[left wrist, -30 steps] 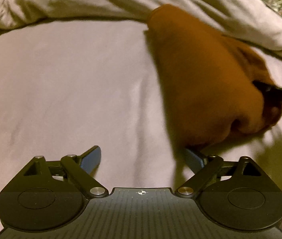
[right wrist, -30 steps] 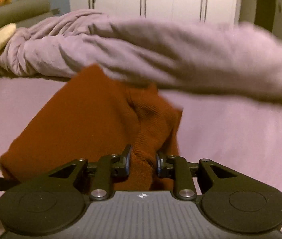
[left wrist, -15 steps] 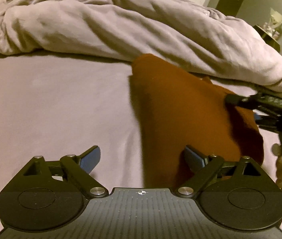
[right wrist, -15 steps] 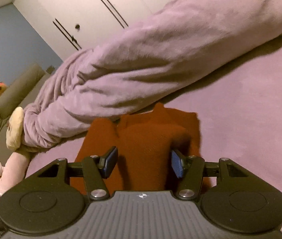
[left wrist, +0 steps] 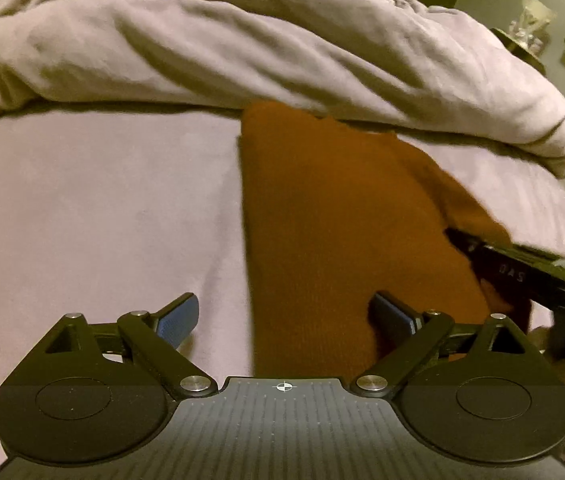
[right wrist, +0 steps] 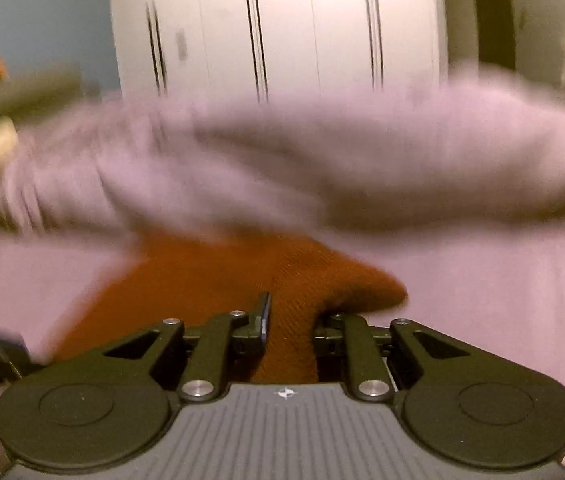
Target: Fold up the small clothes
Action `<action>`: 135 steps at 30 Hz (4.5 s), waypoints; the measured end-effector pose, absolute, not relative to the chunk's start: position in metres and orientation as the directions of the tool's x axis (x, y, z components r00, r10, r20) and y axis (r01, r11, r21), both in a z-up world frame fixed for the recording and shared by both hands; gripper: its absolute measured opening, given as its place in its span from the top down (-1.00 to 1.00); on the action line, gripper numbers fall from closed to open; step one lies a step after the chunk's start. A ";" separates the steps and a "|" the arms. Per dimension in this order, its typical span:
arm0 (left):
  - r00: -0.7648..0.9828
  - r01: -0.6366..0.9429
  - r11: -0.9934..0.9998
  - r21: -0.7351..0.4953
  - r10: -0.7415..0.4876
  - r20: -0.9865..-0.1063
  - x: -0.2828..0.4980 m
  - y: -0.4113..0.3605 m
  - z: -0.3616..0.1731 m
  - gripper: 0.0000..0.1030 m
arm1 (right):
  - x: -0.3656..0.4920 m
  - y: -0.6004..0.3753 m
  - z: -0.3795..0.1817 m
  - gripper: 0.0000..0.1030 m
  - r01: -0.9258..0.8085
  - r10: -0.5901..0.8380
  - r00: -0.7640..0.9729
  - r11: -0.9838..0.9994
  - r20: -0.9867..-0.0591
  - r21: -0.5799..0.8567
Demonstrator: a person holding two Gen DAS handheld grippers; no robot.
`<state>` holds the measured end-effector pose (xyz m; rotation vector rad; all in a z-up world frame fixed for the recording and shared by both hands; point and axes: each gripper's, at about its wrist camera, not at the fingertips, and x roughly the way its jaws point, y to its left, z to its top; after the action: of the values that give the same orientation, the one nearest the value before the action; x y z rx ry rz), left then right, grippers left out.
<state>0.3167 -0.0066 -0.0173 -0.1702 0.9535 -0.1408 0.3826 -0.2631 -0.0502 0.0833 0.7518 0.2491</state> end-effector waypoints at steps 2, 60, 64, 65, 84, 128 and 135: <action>0.569 0.033 0.974 -0.223 -0.202 -0.797 0.316 -0.002 -0.018 -0.91 | 0.382 -0.277 -0.047 0.39 -0.172 0.289 0.703 0.956 -0.650 0.238; 0.565 -0.071 0.981 -0.181 -0.110 -0.818 0.279 0.000 -0.053 -0.88 | 0.312 -0.320 -0.080 0.67 0.125 0.506 0.770 0.477 -0.389 0.870; 0.573 -0.063 0.983 -0.173 -0.106 -0.812 0.276 0.000 -0.055 -0.89 | 0.304 -0.304 -0.037 0.70 -0.046 0.384 0.837 0.760 -0.390 0.649; 0.574 -0.061 0.984 -0.170 -0.104 -0.812 0.276 0.000 -0.056 -0.89 | 0.305 -0.303 -0.038 0.70 -0.048 0.363 0.837 0.794 -0.410 0.606; 0.637 -0.020 0.976 -0.217 -0.155 -0.755 0.276 0.005 0.006 -0.86 | 0.303 -0.310 -0.021 0.32 -0.070 0.307 0.811 0.896 -0.497 0.439; 0.479 -0.063 0.794 -0.605 -0.508 -0.716 0.355 0.043 -0.052 -1.00 | 0.396 -0.361 -0.054 -0.55 -0.008 0.504 0.591 0.785 -0.630 0.620; 0.440 -0.097 0.672 -0.734 -0.633 -0.637 0.382 0.042 -0.077 -0.86 | 0.434 -0.366 -0.097 -0.54 0.015 0.685 0.486 0.614 -0.543 0.789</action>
<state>0.3819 0.0418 -0.0772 -0.7932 1.0852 -0.3802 0.4336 -0.3659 -0.0973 0.8279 0.9935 0.4698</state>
